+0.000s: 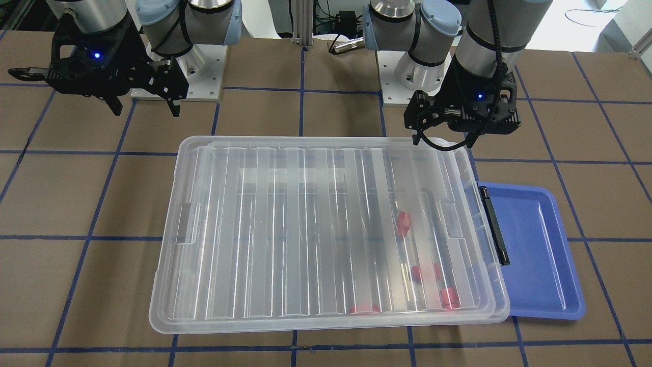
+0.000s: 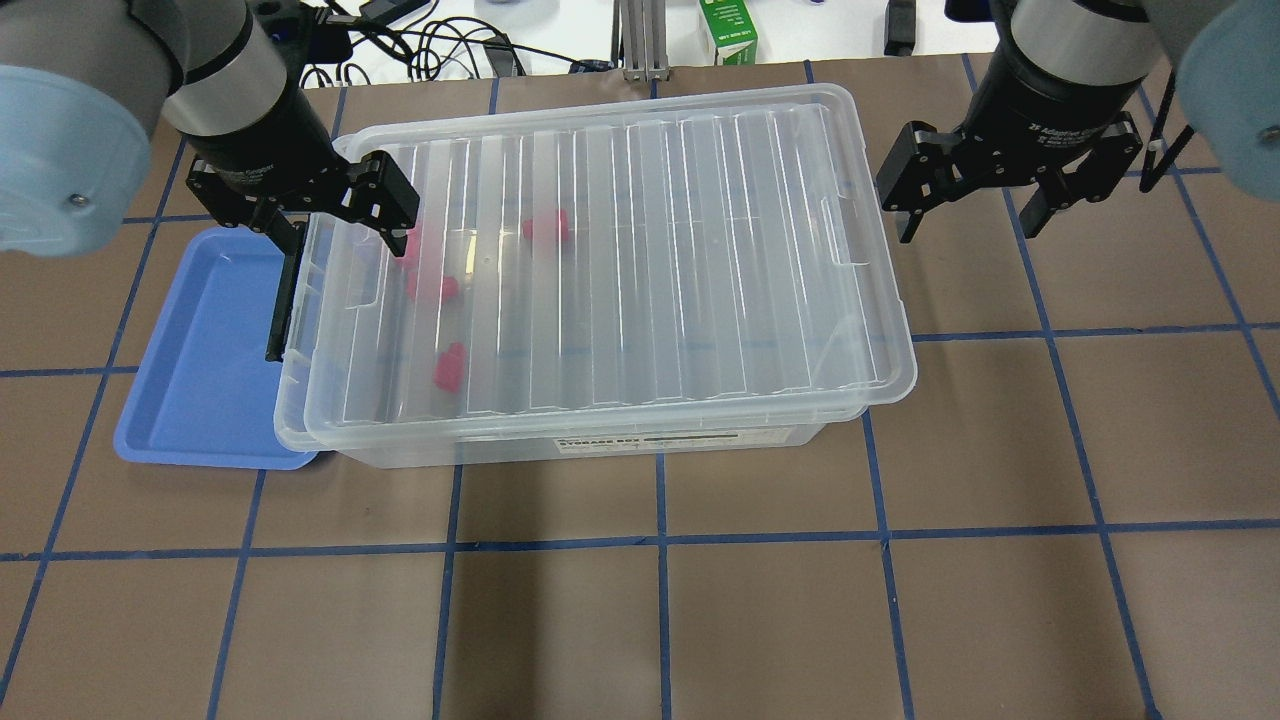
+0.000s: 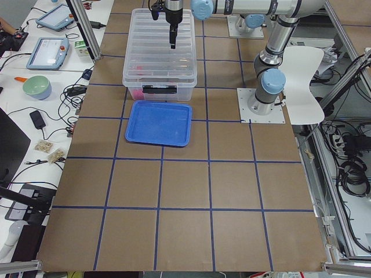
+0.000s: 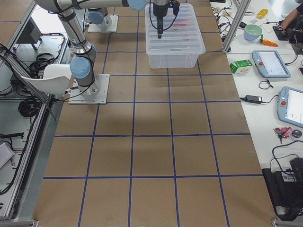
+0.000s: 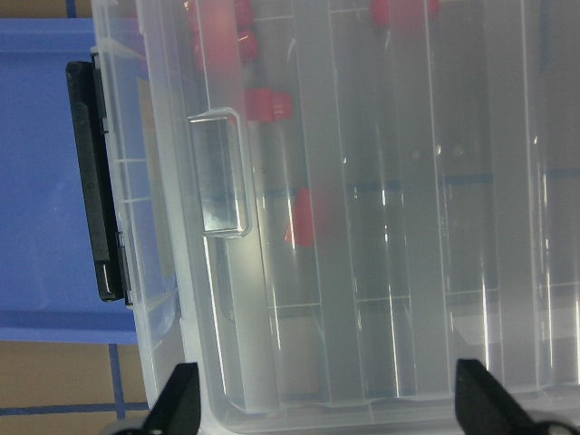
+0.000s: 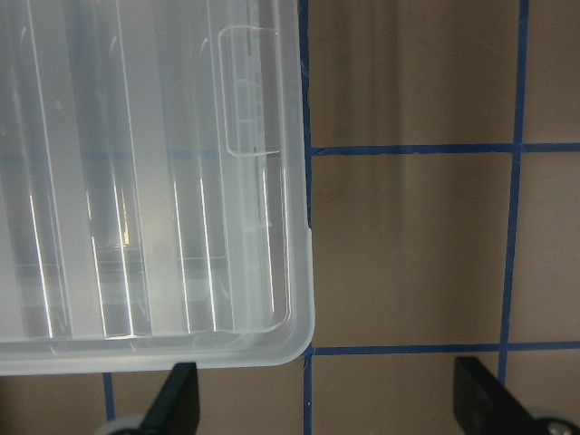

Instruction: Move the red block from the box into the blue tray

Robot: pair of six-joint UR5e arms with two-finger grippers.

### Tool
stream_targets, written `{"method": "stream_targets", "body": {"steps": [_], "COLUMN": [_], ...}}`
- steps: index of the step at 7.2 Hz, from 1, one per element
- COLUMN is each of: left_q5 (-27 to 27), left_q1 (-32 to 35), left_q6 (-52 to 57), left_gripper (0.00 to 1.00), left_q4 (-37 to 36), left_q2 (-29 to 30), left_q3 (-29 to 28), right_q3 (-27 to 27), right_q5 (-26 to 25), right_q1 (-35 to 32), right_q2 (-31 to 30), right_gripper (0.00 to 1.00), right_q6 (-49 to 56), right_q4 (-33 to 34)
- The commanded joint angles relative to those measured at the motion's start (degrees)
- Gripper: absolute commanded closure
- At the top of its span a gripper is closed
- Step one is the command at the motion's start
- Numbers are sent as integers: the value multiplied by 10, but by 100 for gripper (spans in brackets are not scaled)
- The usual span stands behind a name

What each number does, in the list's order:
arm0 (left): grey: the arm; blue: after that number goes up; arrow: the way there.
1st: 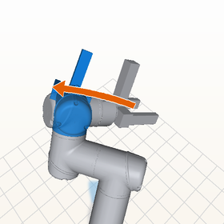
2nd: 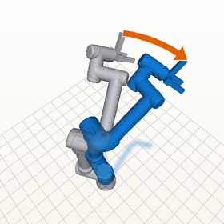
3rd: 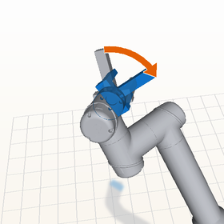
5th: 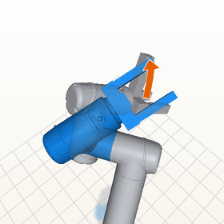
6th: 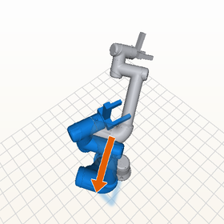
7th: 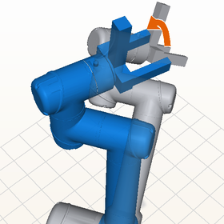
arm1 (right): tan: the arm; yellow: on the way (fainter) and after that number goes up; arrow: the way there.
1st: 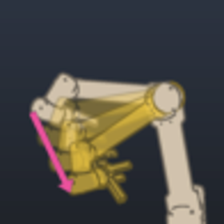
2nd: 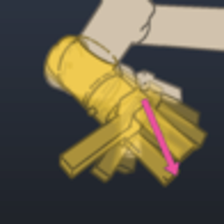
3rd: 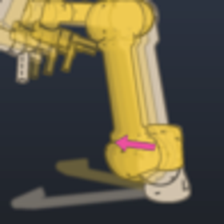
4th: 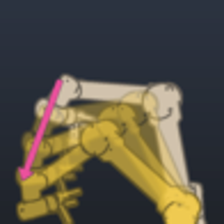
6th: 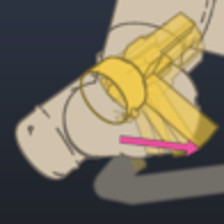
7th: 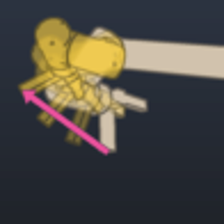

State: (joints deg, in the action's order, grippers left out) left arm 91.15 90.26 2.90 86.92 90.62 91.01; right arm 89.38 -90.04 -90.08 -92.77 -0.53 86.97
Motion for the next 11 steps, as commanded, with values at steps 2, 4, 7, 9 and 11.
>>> {"method": "stream_targets", "body": {"steps": [2, 4, 7, 9, 11], "left_q5": [0, 0, 0, 0, 0], "left_q1": [0, 0, 0, 0, 0], "left_q6": [0, 0, 0, 0, 0], "left_gripper": [0, 0, 0, 0, 0], "left_q4": [0, 0, 0, 0, 0], "left_q2": [0, 0, 0, 0, 0], "left_q3": [0, 0, 0, 0, 0], "right_q3": [-3, 6, 6, -2, 1], "right_q5": [0, 0, 3, -2, 3], "right_q1": [3, 5, 6, 6, 6], "right_q2": [0, 8, 25, 104, 139], "right_gripper": [0, 0, 0, 0, 0], "right_q6": [0, -1, -9, -9, -9], "right_q4": [-2, 4, 16, 75, 162]}}
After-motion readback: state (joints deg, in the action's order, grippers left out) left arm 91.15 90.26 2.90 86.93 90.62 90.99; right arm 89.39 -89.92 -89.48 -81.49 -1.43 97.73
